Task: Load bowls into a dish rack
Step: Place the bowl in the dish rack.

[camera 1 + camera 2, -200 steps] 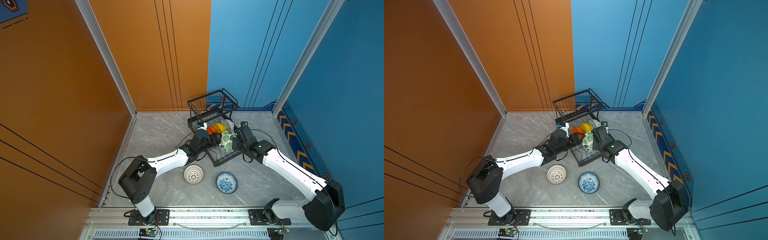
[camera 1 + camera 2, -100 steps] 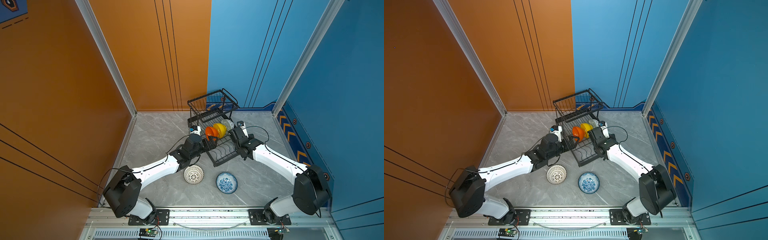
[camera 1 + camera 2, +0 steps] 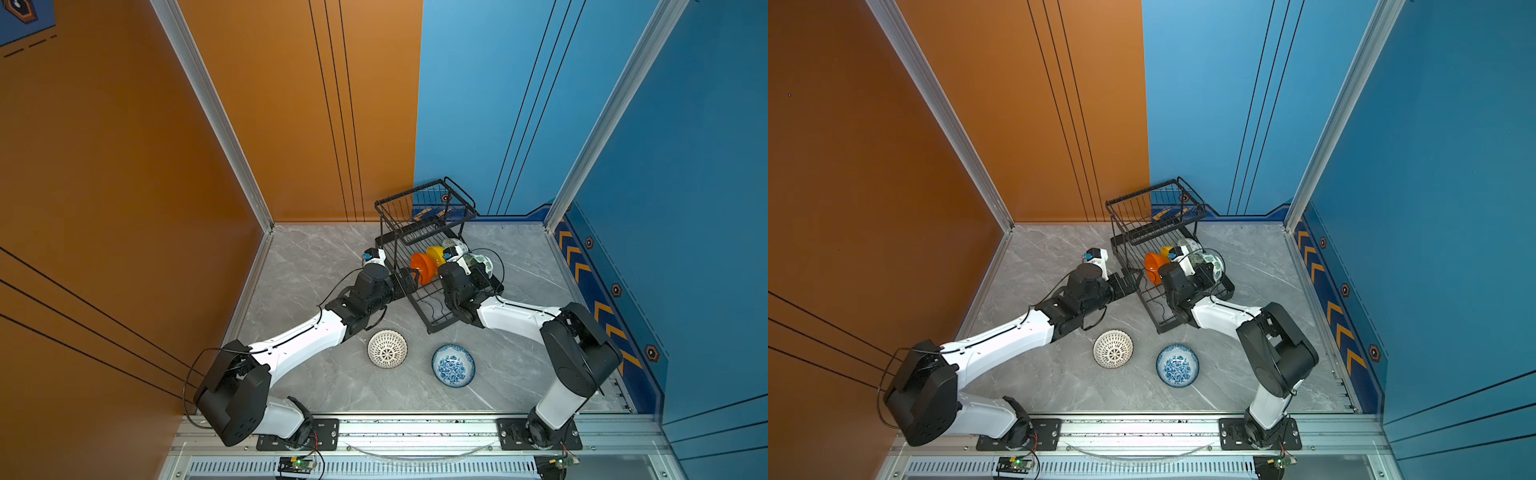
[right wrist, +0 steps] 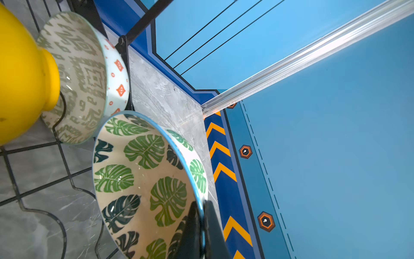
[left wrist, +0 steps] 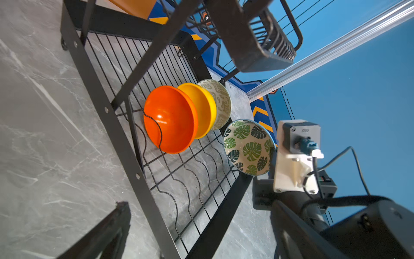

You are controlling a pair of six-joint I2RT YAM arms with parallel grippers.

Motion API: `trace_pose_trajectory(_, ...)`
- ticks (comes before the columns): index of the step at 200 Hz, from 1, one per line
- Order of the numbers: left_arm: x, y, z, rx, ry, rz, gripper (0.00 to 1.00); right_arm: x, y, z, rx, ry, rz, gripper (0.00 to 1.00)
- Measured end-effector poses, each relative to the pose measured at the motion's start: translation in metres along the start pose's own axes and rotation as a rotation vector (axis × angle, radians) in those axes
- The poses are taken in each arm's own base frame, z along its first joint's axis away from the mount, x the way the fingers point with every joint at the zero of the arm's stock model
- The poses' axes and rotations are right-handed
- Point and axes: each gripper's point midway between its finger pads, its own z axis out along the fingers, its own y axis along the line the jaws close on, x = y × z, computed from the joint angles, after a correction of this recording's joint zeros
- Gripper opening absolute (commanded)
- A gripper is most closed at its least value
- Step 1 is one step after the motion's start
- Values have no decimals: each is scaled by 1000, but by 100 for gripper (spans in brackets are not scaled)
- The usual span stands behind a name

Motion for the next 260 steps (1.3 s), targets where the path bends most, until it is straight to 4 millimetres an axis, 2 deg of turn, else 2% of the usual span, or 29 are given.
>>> trace_pose_trajectory(28, -4, 8, 3, -14, 2, -4, 98, -4, 9, 3, 48, -12, -70, 0)
trace_pose_trajectory(83, -1, 15, 9, -35, 24, 1, 98, -4, 6, 1, 95, -25, -101, 0)
trace_pose_trajectory(184, -6, 6, 21, -19, 38, 1, 98, 24, 12, 0, 109, 13, -127, 0)
trace_pose_trajectory(260, -7, 8, 23, -20, 43, -2, 98, 31, 15, 2, 101, 26, -139, 0)
